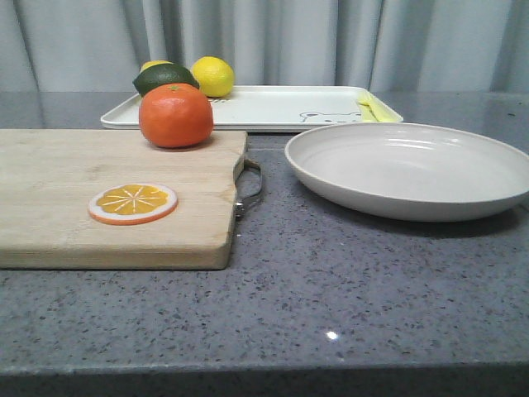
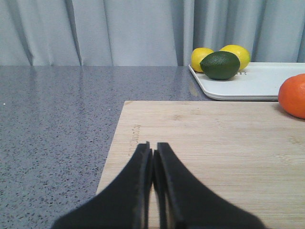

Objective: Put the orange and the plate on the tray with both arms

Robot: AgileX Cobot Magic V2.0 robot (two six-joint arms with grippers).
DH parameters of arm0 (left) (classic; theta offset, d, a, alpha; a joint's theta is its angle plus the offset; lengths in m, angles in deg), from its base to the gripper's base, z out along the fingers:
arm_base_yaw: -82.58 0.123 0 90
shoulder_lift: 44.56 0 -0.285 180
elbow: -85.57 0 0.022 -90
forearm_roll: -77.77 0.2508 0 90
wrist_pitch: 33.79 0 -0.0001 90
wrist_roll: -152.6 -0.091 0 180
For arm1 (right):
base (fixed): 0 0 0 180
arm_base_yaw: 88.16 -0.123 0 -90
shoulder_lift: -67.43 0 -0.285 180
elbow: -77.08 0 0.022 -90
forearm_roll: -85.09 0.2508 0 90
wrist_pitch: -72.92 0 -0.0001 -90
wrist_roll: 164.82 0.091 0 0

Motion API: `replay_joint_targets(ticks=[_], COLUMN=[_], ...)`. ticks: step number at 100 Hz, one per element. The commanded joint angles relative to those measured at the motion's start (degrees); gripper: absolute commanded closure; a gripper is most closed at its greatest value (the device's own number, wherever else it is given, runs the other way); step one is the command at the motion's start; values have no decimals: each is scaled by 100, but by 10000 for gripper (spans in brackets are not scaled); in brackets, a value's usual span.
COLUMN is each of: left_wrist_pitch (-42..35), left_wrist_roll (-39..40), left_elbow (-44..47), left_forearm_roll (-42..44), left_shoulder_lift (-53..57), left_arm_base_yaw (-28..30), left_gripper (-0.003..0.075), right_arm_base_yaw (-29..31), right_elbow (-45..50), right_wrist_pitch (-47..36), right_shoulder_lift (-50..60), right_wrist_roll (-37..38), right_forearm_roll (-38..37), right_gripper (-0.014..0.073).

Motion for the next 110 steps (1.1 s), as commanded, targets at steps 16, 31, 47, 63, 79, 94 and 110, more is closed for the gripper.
replay_joint_targets(ticks=[16,31,47,63,79,94,110], left_wrist_pitch=[-584,-698,-1128,-1181,-1181,-1092,-1031], left_wrist_roll=[37,37,37,37,37,37,37], left_elbow=[124,124,124,124,13,-360,-919], left_forearm_roll=[3,3,3,3,3,-24,-24], left_shoulder_lift=[167,167,167,167,167,102,-345], left_arm_base_yaw=[-39,-39,-39,-39,-39,-39,-39], left_gripper=[739,739,739,739,739,739,739], right_arm_base_yaw=[15,15,15,15,15,15,15], right_elbow=[-5,-5,-5,-9,-131,-425,-888], right_wrist_pitch=[-468,-514,-621,-732,-793,-613,-114], right_shoulder_lift=[117,117,117,117,117,78,-188], right_wrist_roll=[-5,-5,-5,-5,-5,-5,-5], right_forearm_roll=[-67,-67,-67,-67,-67,-67,-67], right_gripper=[662,662,662,662,662,662,654])
